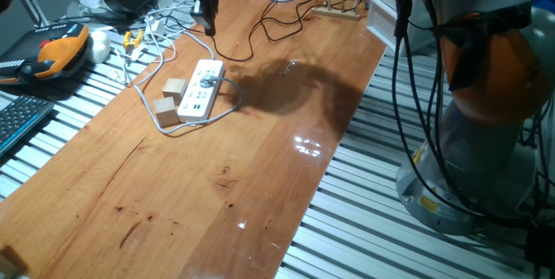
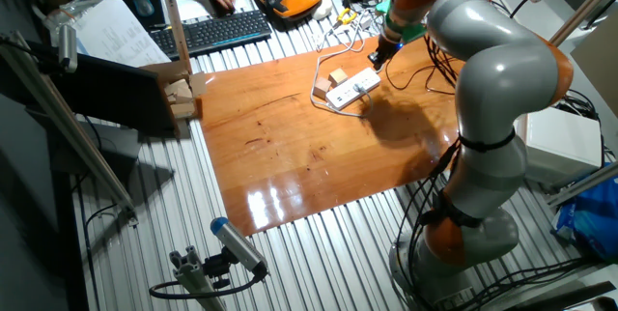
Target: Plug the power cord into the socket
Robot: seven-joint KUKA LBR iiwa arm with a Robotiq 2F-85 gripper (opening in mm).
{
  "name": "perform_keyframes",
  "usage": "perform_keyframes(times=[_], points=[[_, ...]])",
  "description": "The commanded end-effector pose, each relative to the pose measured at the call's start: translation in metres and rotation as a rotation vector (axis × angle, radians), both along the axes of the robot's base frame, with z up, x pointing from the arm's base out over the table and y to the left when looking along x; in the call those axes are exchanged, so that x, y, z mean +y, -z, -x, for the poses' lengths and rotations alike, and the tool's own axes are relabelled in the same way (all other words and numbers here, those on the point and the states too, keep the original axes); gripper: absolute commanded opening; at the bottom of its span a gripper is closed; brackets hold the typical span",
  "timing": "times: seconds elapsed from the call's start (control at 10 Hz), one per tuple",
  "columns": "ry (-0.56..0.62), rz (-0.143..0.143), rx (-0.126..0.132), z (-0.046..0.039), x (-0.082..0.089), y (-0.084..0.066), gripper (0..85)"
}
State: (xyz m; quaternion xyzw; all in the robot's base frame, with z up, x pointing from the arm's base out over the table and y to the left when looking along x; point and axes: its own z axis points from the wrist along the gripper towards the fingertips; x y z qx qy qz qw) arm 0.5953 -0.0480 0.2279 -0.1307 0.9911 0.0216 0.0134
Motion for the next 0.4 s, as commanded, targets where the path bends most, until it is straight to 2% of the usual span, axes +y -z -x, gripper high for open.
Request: perform_keyframes(times=[0.0, 0.3], points=[[-0.006, 0.006, -0.003, -0.0016, 0.0002, -0.0028, 0.0], [-0.022, 0.007, 0.0, -0.0065, 0.0011, -0.0009, 0.0]])
